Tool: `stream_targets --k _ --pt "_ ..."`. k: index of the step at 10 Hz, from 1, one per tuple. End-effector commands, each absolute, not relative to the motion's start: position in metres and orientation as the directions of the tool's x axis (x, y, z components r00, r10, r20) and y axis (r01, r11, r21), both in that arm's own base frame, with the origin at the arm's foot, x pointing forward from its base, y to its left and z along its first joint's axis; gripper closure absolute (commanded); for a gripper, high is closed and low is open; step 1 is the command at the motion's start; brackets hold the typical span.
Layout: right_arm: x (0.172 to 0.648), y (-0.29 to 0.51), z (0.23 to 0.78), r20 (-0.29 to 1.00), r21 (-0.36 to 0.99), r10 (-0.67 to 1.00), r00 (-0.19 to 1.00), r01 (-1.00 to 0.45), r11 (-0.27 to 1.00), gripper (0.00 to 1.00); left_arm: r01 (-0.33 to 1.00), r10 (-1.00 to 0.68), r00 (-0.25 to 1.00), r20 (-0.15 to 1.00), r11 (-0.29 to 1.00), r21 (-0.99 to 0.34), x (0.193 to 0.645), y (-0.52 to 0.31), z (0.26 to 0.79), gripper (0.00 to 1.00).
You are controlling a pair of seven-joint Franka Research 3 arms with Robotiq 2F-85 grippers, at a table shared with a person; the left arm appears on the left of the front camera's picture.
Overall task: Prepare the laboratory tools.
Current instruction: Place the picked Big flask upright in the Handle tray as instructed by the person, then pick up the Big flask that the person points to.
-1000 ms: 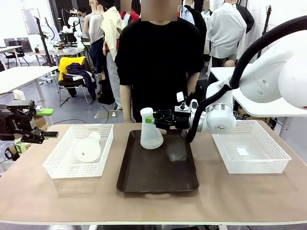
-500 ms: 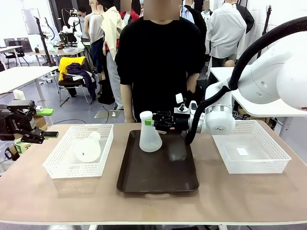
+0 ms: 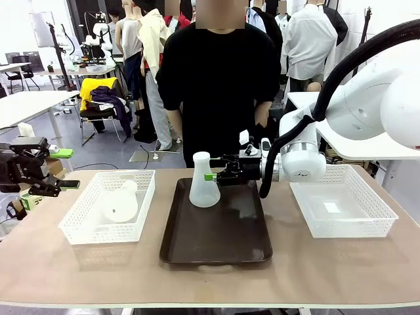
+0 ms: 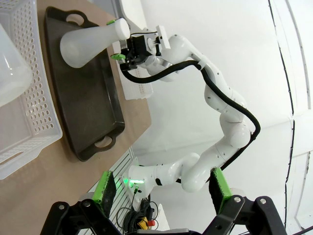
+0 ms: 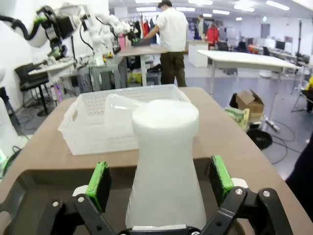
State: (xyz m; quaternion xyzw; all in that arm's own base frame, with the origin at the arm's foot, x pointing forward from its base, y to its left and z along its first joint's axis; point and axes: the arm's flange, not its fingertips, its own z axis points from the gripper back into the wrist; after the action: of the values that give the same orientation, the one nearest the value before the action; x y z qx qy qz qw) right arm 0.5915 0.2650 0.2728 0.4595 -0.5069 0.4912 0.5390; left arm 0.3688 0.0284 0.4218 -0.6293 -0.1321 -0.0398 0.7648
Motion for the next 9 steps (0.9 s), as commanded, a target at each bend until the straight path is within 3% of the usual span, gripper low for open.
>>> stream_targets --k 1,3,4,9 --pt "0.581 0.258 0.285 0.99 -0.003 0.141 0.012 -0.994 0.105 0.0 0.227 0.111 0.961 0.252 0.198 -0.954 0.368 0.029 0.424 0.0" --pt "0.58 0.254 0.297 0.982 0.044 0.175 0.068 -0.989 0.14 0.0 0.227 0.111 0.961 0.252 0.198 -0.954 0.368 0.029 0.424 0.0" --pt "0.587 0.255 0.282 0.993 -0.022 0.122 -0.009 -0.994 0.108 0.0 0.227 0.111 0.961 0.252 0.198 -0.954 0.368 0.029 0.424 0.0" --pt "0.587 0.255 0.282 0.993 -0.022 0.122 -0.009 -0.994 0.108 0.0 0.227 0.111 0.961 0.252 0.198 -0.954 0.368 0.029 0.424 0.0"
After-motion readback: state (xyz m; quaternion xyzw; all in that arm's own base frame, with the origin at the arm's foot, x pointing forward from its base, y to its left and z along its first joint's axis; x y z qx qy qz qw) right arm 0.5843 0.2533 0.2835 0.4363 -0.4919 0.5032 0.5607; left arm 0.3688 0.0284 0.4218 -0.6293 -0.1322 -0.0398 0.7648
